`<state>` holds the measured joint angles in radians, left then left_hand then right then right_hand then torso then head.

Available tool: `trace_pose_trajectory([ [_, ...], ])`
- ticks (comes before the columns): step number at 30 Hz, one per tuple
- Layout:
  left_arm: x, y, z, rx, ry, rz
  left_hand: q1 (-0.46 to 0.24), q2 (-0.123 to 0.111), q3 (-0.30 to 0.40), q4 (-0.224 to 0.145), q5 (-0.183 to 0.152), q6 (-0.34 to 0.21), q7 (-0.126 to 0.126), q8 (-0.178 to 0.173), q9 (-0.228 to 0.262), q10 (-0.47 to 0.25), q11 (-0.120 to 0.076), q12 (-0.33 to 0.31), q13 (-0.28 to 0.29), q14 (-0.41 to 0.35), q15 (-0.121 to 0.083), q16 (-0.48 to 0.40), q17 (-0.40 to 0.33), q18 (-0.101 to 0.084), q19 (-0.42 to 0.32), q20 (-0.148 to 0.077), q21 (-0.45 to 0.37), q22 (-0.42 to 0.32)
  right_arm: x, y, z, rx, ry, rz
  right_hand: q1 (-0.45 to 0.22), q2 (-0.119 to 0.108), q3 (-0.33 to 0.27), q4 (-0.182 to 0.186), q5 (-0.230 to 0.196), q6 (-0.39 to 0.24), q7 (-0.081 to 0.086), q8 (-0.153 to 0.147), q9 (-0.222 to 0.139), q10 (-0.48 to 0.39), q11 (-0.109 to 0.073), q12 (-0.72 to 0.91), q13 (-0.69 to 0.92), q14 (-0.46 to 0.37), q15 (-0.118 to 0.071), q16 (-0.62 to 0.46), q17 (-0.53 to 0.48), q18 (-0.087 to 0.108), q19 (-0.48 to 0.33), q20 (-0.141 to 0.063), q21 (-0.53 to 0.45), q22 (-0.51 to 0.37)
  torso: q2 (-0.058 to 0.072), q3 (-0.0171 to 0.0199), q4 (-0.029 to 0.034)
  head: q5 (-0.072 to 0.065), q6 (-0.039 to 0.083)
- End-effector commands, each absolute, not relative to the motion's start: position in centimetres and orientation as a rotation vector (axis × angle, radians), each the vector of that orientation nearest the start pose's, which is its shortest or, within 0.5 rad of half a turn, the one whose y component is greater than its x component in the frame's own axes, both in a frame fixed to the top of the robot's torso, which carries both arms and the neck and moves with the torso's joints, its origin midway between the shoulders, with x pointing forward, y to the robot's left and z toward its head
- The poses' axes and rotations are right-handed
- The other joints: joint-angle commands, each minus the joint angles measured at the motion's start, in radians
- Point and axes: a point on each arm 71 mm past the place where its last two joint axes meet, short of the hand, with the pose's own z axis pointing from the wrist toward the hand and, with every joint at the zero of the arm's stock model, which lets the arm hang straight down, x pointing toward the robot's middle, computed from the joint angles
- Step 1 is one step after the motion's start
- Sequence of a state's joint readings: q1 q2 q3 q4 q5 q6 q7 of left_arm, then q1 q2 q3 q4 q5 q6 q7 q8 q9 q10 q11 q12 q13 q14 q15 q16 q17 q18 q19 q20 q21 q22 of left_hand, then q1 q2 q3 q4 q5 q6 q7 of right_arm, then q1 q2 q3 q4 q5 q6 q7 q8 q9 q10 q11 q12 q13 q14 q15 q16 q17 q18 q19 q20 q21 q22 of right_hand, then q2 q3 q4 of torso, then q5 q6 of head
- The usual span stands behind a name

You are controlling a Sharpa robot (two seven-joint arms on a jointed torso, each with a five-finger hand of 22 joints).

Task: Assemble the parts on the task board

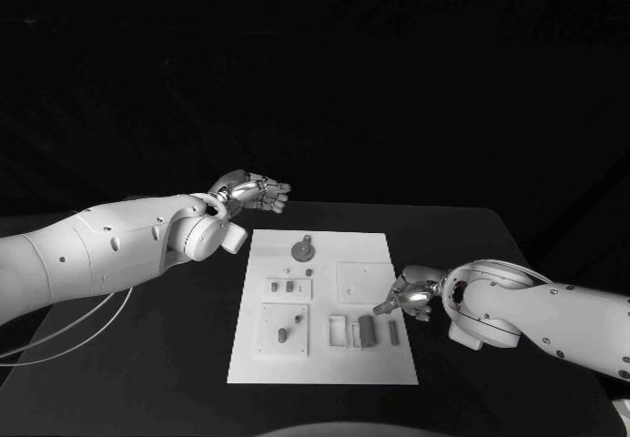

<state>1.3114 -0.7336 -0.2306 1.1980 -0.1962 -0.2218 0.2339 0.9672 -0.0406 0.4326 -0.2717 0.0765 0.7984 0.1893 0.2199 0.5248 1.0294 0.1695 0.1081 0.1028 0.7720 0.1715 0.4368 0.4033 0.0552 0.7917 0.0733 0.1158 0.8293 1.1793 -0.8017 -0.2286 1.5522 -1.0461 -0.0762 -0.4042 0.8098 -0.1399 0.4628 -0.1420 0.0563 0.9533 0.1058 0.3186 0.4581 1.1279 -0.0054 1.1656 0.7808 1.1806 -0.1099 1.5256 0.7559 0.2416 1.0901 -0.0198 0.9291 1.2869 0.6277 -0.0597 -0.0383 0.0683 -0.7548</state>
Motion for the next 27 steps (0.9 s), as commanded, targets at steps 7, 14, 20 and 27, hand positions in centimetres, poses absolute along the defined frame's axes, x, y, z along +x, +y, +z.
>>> trace_pose_trajectory([
  [7,53.8,25.0,-21.0,-0.917,1.675,-1.188,-0.012,0.003,-0.003,0.012,-0.001,-0.003,0.009,0.004,-0.003,-0.001,0.005,-0.008,-0.005,0.0,0.001,-0.005,0.002,0.011,0.003,-0.001,0.004,0.002,42.9,-17.6,-30.5,0.061,2.393,0.45,-0.093,-0.028,0.013,0.101,-0.006,0.01,-0.004,-0.003,0.001,0.017,-0.006,0.0,0.007,0.013,-0.004,0.008,0.005,0.02,0.007,-0.015,0.0,0.002,0.0,-0.0018,-0.0011,0.006,-0.008],
  [14,53.8,25.0,-21.0,-0.917,1.677,-1.189,-0.023,0.004,-0.004,0.022,-0.001,-0.004,0.009,0.004,-0.004,-0.002,0.005,-0.009,-0.007,-0.001,0.002,-0.008,0.004,0.011,0.002,-0.001,0.003,0.002,42.8,-17.1,-30.8,-0.019,2.416,0.412,-0.122,-0.055,0.031,0.153,-0.007,0.016,-0.008,0.0,0.005,0.018,-0.009,0.003,0.013,0.012,-0.008,0.013,0.01,0.02,0.005,-0.024,0.003,0.008,-0.001,-0.0012,-0.0012,0.006,-0.011],
  [20,53.8,24.8,-21.0,-0.915,1.679,-1.192,-0.028,0.004,-0.005,0.027,-0.001,-0.005,0.009,0.004,-0.005,-0.002,0.006,-0.01,-0.009,-0.001,0.002,-0.009,0.005,0.012,0.001,0.0,0.003,0.003,42.7,-16.5,-31.1,-0.086,2.423,0.398,-0.135,-0.08,0.041,0.186,-0.007,0.02,-0.01,0.004,0.009,0.018,-0.012,0.004,0.018,0.01,-0.01,0.018,0.014,0.02,0.003,-0.029,0.006,0.013,0.0,-0.0012,-0.0023,0.008,-0.016],
  [27,53.8,24.8,-21.0,-0.914,1.679,-1.194,-0.034,0.004,-0.005,0.033,-0.001,-0.009,0.008,0.002,-0.007,-0.003,0.005,-0.011,-0.01,-0.001,0.002,-0.01,0.006,0.012,0.001,0.0,0.002,0.003,42.5,-16.1,-32.5,-0.124,2.437,0.377,-0.135,-0.082,0.046,0.199,-0.007,0.021,-0.011,0.006,0.012,0.019,-0.012,0.007,0.021,0.008,-0.01,0.021,0.017,0.02,0.001,-0.03,0.008,0.015,0.0,-0.0006,-0.0006,0.011,-0.024],
])
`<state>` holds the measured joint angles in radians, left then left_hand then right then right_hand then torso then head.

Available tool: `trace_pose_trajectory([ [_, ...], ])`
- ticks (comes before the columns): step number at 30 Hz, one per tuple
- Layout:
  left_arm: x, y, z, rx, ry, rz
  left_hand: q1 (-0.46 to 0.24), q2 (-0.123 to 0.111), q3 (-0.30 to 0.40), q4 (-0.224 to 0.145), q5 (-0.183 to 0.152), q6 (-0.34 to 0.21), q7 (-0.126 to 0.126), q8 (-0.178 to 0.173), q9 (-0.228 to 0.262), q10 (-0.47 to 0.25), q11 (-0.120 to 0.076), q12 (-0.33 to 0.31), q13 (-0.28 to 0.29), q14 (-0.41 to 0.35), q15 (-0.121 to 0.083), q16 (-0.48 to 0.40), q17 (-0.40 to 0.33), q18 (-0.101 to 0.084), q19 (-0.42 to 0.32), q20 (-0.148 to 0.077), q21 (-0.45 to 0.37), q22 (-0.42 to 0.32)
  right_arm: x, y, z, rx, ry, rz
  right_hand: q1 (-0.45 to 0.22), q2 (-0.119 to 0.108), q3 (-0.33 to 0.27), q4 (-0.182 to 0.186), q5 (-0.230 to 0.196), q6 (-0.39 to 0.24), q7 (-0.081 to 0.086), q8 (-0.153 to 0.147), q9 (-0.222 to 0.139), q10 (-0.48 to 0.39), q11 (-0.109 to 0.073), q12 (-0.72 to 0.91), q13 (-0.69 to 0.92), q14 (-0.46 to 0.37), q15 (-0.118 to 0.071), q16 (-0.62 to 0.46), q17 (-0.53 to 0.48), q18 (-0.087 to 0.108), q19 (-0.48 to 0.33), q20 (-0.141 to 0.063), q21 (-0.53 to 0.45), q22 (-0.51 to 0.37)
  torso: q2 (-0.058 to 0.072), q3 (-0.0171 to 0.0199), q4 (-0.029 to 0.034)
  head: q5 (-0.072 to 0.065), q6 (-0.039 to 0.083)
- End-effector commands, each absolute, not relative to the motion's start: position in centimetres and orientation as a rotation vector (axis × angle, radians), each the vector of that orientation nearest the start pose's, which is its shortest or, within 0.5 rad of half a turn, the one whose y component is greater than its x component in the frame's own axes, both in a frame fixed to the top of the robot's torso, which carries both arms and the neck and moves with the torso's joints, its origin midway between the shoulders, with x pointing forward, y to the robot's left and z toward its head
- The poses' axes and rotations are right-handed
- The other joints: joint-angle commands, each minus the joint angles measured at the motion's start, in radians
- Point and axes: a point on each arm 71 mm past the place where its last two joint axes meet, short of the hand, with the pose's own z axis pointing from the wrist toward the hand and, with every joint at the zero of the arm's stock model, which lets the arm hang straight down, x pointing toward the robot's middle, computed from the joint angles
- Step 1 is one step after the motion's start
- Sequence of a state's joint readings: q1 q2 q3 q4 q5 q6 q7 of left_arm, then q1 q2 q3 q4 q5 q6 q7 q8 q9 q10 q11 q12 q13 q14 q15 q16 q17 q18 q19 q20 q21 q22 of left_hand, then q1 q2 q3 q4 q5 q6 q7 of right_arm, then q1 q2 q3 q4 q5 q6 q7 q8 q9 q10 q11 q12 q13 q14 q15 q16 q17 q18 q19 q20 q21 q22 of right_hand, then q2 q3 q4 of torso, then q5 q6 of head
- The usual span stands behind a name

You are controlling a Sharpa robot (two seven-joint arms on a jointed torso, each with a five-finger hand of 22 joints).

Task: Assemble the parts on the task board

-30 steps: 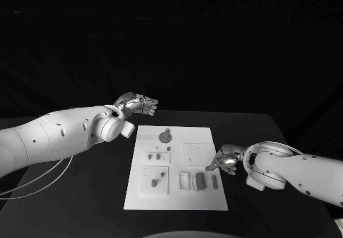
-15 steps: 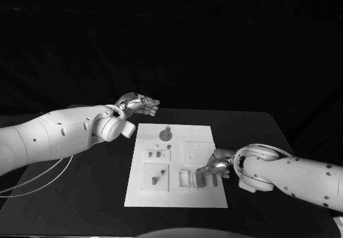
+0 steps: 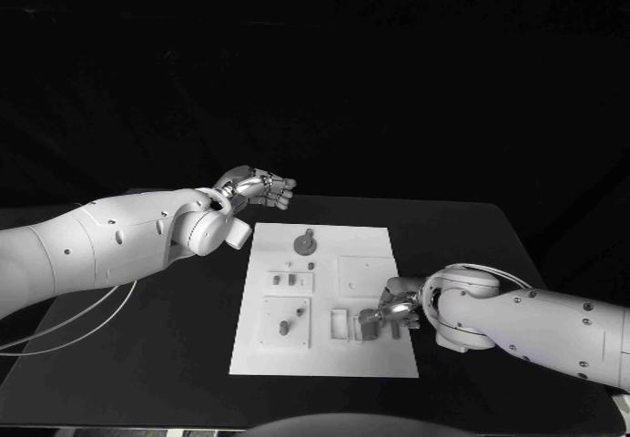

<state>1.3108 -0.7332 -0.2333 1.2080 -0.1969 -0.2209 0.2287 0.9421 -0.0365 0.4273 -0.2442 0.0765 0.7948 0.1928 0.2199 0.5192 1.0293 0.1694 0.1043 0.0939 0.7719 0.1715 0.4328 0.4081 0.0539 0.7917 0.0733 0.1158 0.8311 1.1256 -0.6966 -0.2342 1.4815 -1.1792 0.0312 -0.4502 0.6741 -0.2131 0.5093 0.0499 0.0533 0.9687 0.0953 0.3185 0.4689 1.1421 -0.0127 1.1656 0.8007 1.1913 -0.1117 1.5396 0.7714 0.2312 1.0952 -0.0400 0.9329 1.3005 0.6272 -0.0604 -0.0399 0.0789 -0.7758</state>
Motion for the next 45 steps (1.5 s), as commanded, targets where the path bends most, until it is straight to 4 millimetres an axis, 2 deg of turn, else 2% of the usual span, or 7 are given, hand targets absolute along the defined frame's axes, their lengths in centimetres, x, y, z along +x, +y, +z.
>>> trace_pose_trajectory([
  [1,53.8,24.8,-21.0,-0.914,1.679,-1.194,-0.009,0.0,0.001,0.006,-0.001,-0.005,0.005,0.002,-0.001,-0.003,0.005,-0.007,-0.001,-0.001,0.002,-0.006,0.001,0.014,0.0,0.0,0.002,0.001,42.4,-16.1,-32.6,-0.131,2.436,0.373,0.001,-0.008,0.0,0.008,-0.004,0.006,0.0,0.007,0.002,0.005,-0.005,0.007,0.002,-0.002,-0.008,0.008,0.002,0.031,-0.005,-0.01,0.004,0.002,0.001,0.0005,0.0018,0.002,-0.004],
  [23,53.7,25.0,-21.2,-0.915,1.704,-1.204,-0.022,-0.005,0.0,0.021,-0.001,-0.008,0.005,0.003,-0.004,-0.008,0.007,-0.011,-0.007,-0.009,0.004,-0.015,0.003,0.014,-0.005,0.001,-0.001,0.002,42.9,-15.2,-33.5,-0.149,2.417,0.361,0.028,0.057,-0.04,-0.022,-0.002,0.014,-0.002,0.013,0.009,0.005,-0.007,0.007,0.011,-0.007,-0.007,0.012,0.006,0.031,-0.017,-0.005,0.009,0.012,0.0,-0.0023,0.0008,0.015,-0.006],
  [33,53.7,25.0,-21.2,-0.916,1.707,-1.203,-0.022,-0.005,0.001,0.022,-0.001,-0.007,0.004,0.003,-0.004,-0.008,0.007,-0.011,-0.007,-0.011,0.004,-0.016,0.003,0.014,-0.006,0.002,-0.001,0.002,42.9,-14.7,-34.1,-0.128,2.432,0.364,0.031,0.08,-0.054,-0.033,-0.001,0.018,-0.003,0.013,0.01,0.005,-0.008,0.006,0.013,-0.007,-0.008,0.012,0.006,0.031,-0.018,-0.004,0.008,0.013,0.0,-0.0018,-0.0001,0.025,-0.006],
  [35,53.7,25.0,-21.2,-0.916,1.708,-1.204,-0.024,-0.004,0.0,0.025,-0.001,-0.007,0.004,0.003,-0.004,-0.008,0.007,-0.011,-0.008,-0.011,0.005,-0.017,0.004,0.014,-0.006,0.002,-0.001,0.003,42.9,-14.7,-34.1,-0.127,2.438,0.362,0.03,0.099,-0.059,-0.035,-0.001,0.019,-0.003,0.012,0.009,0.005,-0.008,0.005,0.013,-0.008,-0.008,0.011,0.006,0.031,-0.019,-0.004,0.008,0.013,0.0,-0.002,0.0,0.033,-0.005],
  [38,53.7,25.0,-21.2,-0.917,1.708,-1.203,-0.026,-0.004,0.0,0.028,-0.002,-0.007,0.004,0.004,-0.004,-0.008,0.007,-0.011,-0.008,-0.011,0.005,-0.017,0.004,0.014,-0.007,0.002,-0.001,0.003,42.9,-14.7,-34.3,-0.117,2.447,0.36,0.035,0.116,-0.065,-0.045,-0.001,0.021,-0.004,0.012,0.009,0.005,-0.008,0.004,0.014,-0.008,-0.008,0.012,0.006,0.031,-0.02,-0.004,0.008,0.014,0.0,-0.0019,-0.0001,0.032,-0.008],
  [43,53.7,24.9,-21.2,-0.916,1.709,-1.204,-0.027,-0.004,0.0,0.029,-0.002,-0.007,0.004,0.004,-0.004,-0.007,0.007,-0.011,-0.008,-0.011,0.005,-0.017,0.004,0.014,-0.007,0.002,-0.001,0.003,42.9,-14.5,-34.5,-0.111,2.455,0.357,0.07,0.182,-0.086,-0.128,0.0,0.024,-0.004,0.012,0.01,0.005,-0.008,0.004,0.018,-0.009,-0.007,0.012,0.007,0.031,-0.024,0.0,0.01,0.018,0.0,-0.0012,-0.0006,0.031,-0.009],
  [45,53.7,24.9,-21.2,-0.916,1.71,-1.205,-0.027,-0.004,0.001,0.029,-0.002,-0.007,0.004,0.004,-0.004,-0.007,0.007,-0.011,-0.008,-0.011,0.005,-0.018,0.004,0.014,-0.007,0.002,-0.001,0.003,42.9,-14.5,-34.6,-0.107,2.464,0.362,0.077,0.2,-0.086,-0.161,0.043,0.026,-0.003,0.011,0.009,0.006,-0.008,0.003,0.019,-0.009,-0.006,0.012,0.007,0.031,-0.024,0.002,0.01,0.018,0.0,-0.0011,-0.0007,0.031,-0.009],
])
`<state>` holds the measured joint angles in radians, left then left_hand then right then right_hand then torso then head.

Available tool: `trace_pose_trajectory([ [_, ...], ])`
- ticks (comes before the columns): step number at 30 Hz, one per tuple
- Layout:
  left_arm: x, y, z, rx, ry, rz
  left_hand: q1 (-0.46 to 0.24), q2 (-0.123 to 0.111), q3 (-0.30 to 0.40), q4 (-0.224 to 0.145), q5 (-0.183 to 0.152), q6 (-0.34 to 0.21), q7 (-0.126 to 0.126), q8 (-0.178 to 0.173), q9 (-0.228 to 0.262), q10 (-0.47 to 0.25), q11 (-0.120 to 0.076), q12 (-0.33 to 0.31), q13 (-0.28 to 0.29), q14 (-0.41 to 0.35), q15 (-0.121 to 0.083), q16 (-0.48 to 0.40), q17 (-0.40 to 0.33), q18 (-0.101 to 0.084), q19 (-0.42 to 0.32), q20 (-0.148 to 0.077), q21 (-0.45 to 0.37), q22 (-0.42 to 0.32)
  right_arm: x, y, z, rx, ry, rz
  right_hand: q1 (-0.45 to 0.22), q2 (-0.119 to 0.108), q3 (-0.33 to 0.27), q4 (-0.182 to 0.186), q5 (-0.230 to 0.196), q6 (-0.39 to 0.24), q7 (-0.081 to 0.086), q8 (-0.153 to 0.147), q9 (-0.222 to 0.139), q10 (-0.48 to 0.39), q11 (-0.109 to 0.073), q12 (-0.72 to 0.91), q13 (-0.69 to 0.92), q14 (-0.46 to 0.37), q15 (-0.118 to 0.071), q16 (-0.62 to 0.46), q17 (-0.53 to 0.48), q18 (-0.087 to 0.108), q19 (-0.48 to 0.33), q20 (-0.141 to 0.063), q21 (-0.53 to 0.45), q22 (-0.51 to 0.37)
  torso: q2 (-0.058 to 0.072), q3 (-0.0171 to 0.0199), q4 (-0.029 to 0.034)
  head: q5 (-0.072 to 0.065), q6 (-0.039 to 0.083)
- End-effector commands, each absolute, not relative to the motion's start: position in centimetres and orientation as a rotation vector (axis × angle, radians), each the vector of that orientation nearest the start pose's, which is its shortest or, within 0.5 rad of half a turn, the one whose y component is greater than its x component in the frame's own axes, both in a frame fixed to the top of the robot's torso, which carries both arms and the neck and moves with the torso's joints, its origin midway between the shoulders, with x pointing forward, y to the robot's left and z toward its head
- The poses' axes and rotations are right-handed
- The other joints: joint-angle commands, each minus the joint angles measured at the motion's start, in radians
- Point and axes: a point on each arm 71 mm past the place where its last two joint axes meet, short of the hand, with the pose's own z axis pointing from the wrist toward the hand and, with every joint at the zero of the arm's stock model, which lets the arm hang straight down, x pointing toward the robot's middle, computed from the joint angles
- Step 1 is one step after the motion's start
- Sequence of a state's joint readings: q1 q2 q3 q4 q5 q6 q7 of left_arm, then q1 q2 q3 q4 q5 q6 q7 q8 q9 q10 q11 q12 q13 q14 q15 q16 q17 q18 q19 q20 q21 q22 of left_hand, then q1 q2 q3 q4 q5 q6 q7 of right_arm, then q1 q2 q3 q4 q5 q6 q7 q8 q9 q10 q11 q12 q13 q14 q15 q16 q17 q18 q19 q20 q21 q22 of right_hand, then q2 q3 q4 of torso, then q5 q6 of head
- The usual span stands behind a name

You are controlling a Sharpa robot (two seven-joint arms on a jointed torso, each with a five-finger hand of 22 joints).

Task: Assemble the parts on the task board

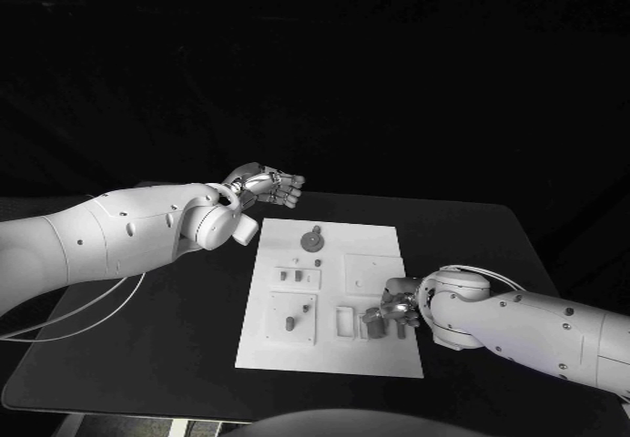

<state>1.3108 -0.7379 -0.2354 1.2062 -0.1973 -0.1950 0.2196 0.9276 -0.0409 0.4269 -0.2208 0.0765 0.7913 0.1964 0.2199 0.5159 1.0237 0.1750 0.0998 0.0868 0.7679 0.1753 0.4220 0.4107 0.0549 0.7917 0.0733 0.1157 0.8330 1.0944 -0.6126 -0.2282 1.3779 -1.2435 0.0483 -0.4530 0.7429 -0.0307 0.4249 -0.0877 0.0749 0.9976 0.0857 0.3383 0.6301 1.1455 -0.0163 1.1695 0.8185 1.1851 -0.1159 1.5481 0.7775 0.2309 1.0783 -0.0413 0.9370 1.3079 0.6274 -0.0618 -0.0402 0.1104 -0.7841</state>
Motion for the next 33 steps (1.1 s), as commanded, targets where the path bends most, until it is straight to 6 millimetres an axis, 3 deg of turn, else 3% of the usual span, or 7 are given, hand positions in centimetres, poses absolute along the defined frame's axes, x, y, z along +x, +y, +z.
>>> trace_pose_trajectory([
  [1,53.7,24.9,-21.2,-0.916,1.711,-1.205,-0.013,0.0,0.001,0.006,-0.002,-0.004,0.001,0.004,-0.001,-0.002,0.001,-0.006,-0.001,-0.007,0.001,-0.007,0.002,0.013,-0.007,0.002,-0.001,0.001,42.9,-14.6,-34.6,-0.096,2.469,0.366,-0.001,0.032,-0.01,-0.06,0.039,0.0,0.005,-0.01,-0.153,0.003,-0.002,-0.003,0.002,-0.003,-0.001,0.002,0.001,0.031,-0.008,0.009,0.005,0.011,0.0,0.0004,-0.0004,0.0,-0.001],
  [2,53.7,24.9,-21.2,-0.916,1.712,-1.205,-0.013,0.0,0.001,0.006,-0.002,-0.004,0.001,0.004,-0.001,-0.002,0.001,-0.006,-0.001,-0.007,0.001,-0.007,0.002,0.013,-0.007,0.002,-0.001,0.001,42.9,-14.6,-34.7,-0.091,2.472,0.367,0.003,0.047,-0.005,-0.071,0.05,0.001,0.006,-0.01,-0.153,0.003,-0.004,-0.003,0.003,-0.003,-0.001,0.002,0.001,0.031,-0.007,0.009,0.005,0.01,0.0,0.0005,-0.0004,0.003,-0.001],
  [3,53.7,24.9,-21.2,-0.916,1.713,-1.205,-0.013,0.0,0.001,0.006,-0.002,-0.004,0.001,0.004,-0.001,-0.002,0.001,-0.006,-0.001,-0.007,0.001,-0.007,0.002,0.013,-0.007,0.002,-0.001,0.001,42.9,-14.6,-34.7,-0.091,2.473,0.367,0.003,0.049,-0.004,-0.075,0.055,0.002,0.006,-0.011,-0.154,0.003,-0.004,-0.003,0.003,-0.003,-0.001,0.002,0.001,0.031,-0.007,0.009,0.004,0.01,0.0,0.0005,-0.0004,0.003,-0.001],
  [6,53.7,25.0,-21.2,-0.918,1.712,-1.202,-0.013,0.0,0.001,0.006,-0.001,-0.004,0.0,0.004,-0.001,-0.002,0.001,-0.006,-0.001,-0.007,0.001,-0.007,0.002,0.013,-0.007,0.002,-0.001,0.001,42.9,-14.8,-34.7,-0.083,2.469,0.366,0.006,0.067,0.007,-0.138,0.087,0.007,0.006,-0.012,-0.155,0.005,-0.004,-0.005,0.004,-0.002,0.0,0.001,0.0,0.031,-0.005,0.012,0.004,0.01,0.0,0.0008,-0.0007,0.005,-0.001],
  [12,53.7,25.0,-21.3,-0.919,1.711,-1.2,-0.012,0.0,0.002,0.006,-0.001,-0.003,0.0,0.004,-0.001,-0.001,0.001,-0.006,-0.002,-0.007,0.001,-0.007,0.002,0.014,-0.008,0.002,-0.002,0.001,43.0,-15.0,-34.6,-0.034,2.453,0.378,0.02,0.077,0.041,-0.196,0.102,0.015,0.005,-0.013,-0.157,0.008,-0.005,-0.007,0.006,0.001,0.001,-0.001,-0.001,0.031,0.0,0.015,0.002,0.008,0.0,0.0006,-0.0008,0.004,-0.002],
  [16,53.7,24.9,-21.3,-0.918,1.713,-1.201,-0.011,0.0,0.002,0.006,-0.001,-0.003,0.0,0.005,-0.001,-0.001,0.001,-0.006,-0.002,-0.007,0.001,-0.007,0.002,0.014,-0.008,0.002,-0.002,0.001,43.1,-15.5,-34.6,0.016,2.449,0.384,0.042,0.049,0.113,-0.191,0.089,0.023,0.005,-0.014,-0.159,0.013,-0.005,-0.01,0.006,0.004,0.003,-0.005,-0.003,0.031,0.007,0.02,-0.002,0.004,0.0,0.0006,-0.0008,0.002,0.0],
  [33,53.6,25.1,-21.3,-0.917,1.718,-1.194,-0.003,-0.001,0.006,0.003,-0.001,-0.004,-0.001,0.005,-0.002,-0.002,-0.001,-0.007,-0.003,-0.008,0.002,-0.008,0.004,0.015,-0.009,0.003,-0.002,0.003,43.2,-16.4,-33.2,0.205,2.347,0.482,0.024,0.043,0.143,-0.192,0.111,0.035,0.002,-0.011,-0.159,0.021,-0.008,-0.01,0.009,0.008,0.005,-0.008,-0.006,0.031,0.012,0.024,-0.002,0.004,0.0,0.0,-0.0004,-0.007,0.003],
])
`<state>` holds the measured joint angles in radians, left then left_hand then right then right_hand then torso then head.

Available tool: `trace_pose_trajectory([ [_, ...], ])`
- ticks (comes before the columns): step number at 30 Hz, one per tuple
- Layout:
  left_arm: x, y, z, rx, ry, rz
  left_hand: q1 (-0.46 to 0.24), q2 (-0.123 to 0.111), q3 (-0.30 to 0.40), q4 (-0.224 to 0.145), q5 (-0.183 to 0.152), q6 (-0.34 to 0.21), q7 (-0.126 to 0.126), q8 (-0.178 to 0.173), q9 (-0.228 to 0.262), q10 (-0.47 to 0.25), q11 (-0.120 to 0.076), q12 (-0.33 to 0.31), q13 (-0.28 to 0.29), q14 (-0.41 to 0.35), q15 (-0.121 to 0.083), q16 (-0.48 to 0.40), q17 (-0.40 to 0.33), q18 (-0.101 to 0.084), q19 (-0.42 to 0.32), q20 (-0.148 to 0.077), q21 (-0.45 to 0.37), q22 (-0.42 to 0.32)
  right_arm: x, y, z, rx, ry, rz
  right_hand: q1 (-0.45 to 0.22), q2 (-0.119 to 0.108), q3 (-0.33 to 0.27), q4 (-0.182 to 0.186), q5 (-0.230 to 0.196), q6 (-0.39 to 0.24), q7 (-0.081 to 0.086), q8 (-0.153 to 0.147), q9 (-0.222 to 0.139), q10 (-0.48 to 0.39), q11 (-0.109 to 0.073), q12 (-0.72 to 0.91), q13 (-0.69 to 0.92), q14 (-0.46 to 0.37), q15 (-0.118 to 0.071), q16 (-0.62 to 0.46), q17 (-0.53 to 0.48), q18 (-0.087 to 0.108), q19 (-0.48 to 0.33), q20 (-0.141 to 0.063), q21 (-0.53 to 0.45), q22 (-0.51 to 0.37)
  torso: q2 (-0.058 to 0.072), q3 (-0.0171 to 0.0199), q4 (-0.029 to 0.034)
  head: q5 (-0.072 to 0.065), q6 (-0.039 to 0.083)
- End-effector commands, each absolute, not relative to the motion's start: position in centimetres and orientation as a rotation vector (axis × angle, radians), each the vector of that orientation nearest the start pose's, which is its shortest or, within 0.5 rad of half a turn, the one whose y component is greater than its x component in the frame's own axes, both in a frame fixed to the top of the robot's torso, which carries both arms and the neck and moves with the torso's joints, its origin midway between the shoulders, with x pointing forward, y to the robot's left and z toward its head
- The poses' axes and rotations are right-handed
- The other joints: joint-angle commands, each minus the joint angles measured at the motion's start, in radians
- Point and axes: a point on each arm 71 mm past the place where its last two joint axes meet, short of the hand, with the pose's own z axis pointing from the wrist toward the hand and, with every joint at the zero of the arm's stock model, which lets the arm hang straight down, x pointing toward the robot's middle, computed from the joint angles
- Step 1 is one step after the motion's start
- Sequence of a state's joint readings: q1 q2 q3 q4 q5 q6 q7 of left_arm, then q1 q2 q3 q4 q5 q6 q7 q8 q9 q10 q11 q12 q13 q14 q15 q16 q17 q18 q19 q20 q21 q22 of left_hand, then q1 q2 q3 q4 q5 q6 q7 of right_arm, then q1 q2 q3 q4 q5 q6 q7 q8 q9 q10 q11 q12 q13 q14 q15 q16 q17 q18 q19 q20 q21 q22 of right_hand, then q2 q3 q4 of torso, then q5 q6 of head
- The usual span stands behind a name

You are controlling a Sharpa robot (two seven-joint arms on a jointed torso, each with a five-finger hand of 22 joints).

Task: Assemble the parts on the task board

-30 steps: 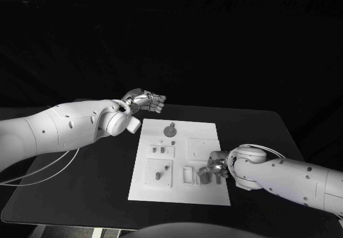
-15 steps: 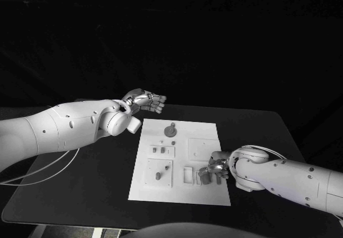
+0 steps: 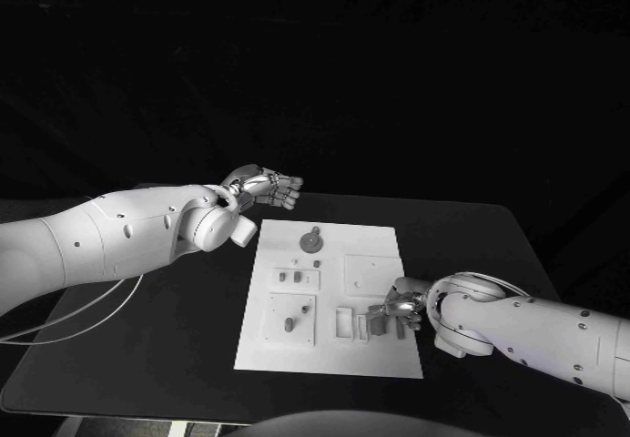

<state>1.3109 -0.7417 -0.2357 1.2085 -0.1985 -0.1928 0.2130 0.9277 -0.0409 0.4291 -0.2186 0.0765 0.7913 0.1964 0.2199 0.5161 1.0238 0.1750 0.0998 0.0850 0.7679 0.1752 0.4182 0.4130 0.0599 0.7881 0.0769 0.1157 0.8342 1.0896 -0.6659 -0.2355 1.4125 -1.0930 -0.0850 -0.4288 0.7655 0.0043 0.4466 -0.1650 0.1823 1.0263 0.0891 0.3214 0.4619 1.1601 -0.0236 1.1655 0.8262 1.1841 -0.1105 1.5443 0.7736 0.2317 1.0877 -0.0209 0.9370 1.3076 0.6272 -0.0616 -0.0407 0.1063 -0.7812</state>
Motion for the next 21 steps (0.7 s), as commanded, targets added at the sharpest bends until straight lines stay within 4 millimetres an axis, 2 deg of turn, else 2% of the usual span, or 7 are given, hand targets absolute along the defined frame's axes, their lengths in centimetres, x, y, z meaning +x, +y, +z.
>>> trace_pose_trajectory([
  [1,53.6,25.1,-21.3,-0.917,1.718,-1.194,-0.003,-0.002,0.004,0.0,-0.001,-0.004,-0.001,0.005,-0.002,-0.002,-0.001,-0.007,-0.001,-0.008,0.002,-0.005,0.002,0.01,-0.005,-0.001,-0.002,0.002,43.2,-16.4,-33.1,0.209,2.347,0.487,0.001,0.008,0.121,-0.114,0.004,0.007,-0.002,0.006,0.009,0.006,-0.001,-0.006,0.001,0.009,-0.001,-0.005,-0.002,0.03,0.003,0.003,-0.002,0.004,0.0,-0.0001,-0.0002,-0.003,0.001],
  [8,53.6,25.0,-21.3,-0.916,1.727,-1.192,0.0,-0.002,0.005,-0.001,-0.001,-0.005,-0.001,0.005,-0.002,-0.005,-0.001,-0.008,-0.003,-0.009,0.003,-0.006,0.002,0.01,-0.006,0.0,-0.002,0.002,43.2,-16.5,-32.0,0.247,2.343,0.511,-0.003,0.007,0.124,-0.113,0.004,0.009,-0.003,0.007,0.009,0.009,-0.002,-0.006,0.001,0.011,-0.001,-0.006,-0.003,0.03,0.004,0.003,-0.002,0.004,0.0,-0.0007,-0.0001,-0.004,0.005],
  [15,53.6,25.0,-21.4,-0.916,1.732,-1.193,0.001,-0.003,0.005,-0.002,-0.001,-0.005,-0.002,0.005,-0.002,-0.005,-0.001,-0.008,-0.003,-0.01,0.003,-0.007,0.002,0.01,-0.007,0.0,-0.002,0.003,43.1,-16.2,-31.4,0.29,2.376,0.536,-0.004,0.004,0.126,-0.114,0.004,0.009,-0.003,0.007,0.009,0.01,-0.002,-0.006,0.001,0.012,-0.001,-0.007,-0.003,0.03,0.005,0.003,-0.003,0.003,0.0,-0.0019,0.0,-0.005,0.003],
  [21,53.6,25.1,-21.4,-0.917,1.732,-1.189,0.002,-0.003,0.005,-0.002,-0.001,-0.005,-0.002,0.006,-0.002,-0.005,-0.002,-0.009,-0.003,-0.01,0.003,-0.007,0.003,0.01,-0.007,0.0,-0.002,0.003,42.9,-15.8,-31.4,0.35,2.419,0.564,-0.004,0.004,0.127,-0.116,0.004,0.01,-0.003,0.007,0.009,0.01,-0.002,-0.006,0.001,0.012,-0.001,-0.007,-0.003,0.03,0.005,0.003,-0.003,0.003,0.0,-0.0007,0.0016,-0.006,0.003],
])
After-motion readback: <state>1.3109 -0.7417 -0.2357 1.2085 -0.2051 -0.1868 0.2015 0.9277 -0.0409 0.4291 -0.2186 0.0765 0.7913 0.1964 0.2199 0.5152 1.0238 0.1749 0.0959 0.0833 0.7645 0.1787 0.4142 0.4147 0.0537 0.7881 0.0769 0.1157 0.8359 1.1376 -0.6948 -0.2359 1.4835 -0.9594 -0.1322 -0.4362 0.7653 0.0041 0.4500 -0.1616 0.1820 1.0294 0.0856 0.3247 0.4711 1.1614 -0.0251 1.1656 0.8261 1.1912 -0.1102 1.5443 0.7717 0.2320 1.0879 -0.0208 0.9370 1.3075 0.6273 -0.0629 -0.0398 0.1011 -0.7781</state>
